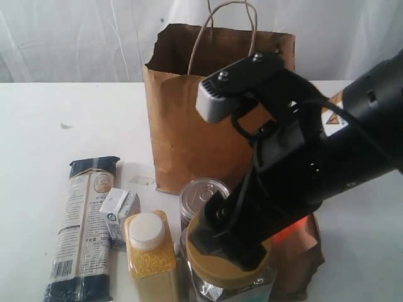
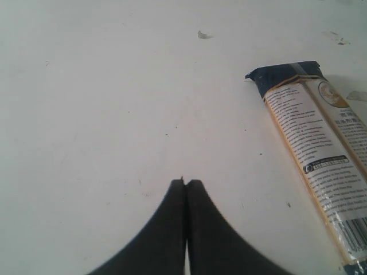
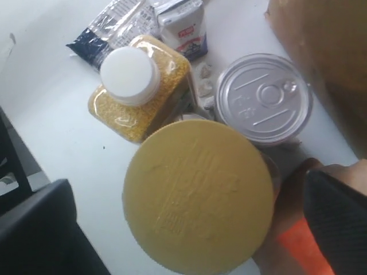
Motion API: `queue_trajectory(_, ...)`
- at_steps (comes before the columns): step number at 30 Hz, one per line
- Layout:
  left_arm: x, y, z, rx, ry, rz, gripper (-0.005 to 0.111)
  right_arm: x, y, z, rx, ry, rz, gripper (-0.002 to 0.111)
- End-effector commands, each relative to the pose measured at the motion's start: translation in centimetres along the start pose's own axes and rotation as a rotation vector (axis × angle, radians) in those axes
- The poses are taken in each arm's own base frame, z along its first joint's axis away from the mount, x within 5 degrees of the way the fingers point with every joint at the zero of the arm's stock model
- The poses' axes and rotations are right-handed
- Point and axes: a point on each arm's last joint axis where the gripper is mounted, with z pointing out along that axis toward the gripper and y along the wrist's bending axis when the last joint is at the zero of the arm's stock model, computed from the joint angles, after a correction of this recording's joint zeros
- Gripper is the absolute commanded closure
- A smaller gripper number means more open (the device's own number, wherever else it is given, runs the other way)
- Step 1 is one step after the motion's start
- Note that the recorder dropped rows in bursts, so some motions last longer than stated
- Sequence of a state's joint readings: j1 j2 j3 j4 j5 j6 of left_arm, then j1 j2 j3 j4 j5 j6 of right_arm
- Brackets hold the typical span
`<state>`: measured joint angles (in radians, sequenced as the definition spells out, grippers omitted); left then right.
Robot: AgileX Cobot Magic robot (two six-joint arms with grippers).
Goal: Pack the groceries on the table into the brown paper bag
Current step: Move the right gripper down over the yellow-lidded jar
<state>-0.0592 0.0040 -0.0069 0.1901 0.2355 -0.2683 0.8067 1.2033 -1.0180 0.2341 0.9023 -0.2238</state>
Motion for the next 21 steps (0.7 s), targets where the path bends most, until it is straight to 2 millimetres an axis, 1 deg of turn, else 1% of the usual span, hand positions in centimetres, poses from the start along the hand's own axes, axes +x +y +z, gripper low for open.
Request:
queue_trajectory(1,0.2,0.0,0.1,-0.002,0.004,0.007,0.107,-0.2,0.2,1.3,-0.003,0.042,-0.016,0.003)
queue_trajectory(8,0.2,0.0,0.1,-0.002,0.004,0.007,0.107,-0.3,0.1,3.2,-0.003,0.095,-0.023,0.003)
queue_trajectory(15,0.2,0.0,0.1,-0.002,0.004,0.007,0.107,-0.3,-0.1,4.2,0.004,0.123,-0.026,0.003)
queue_trajectory(21,0.2,0.0,0.1,-0.002,0.004,0.007,0.107,-0.1,-0.7,4.9,0.044,0.17,-0.064,0.003)
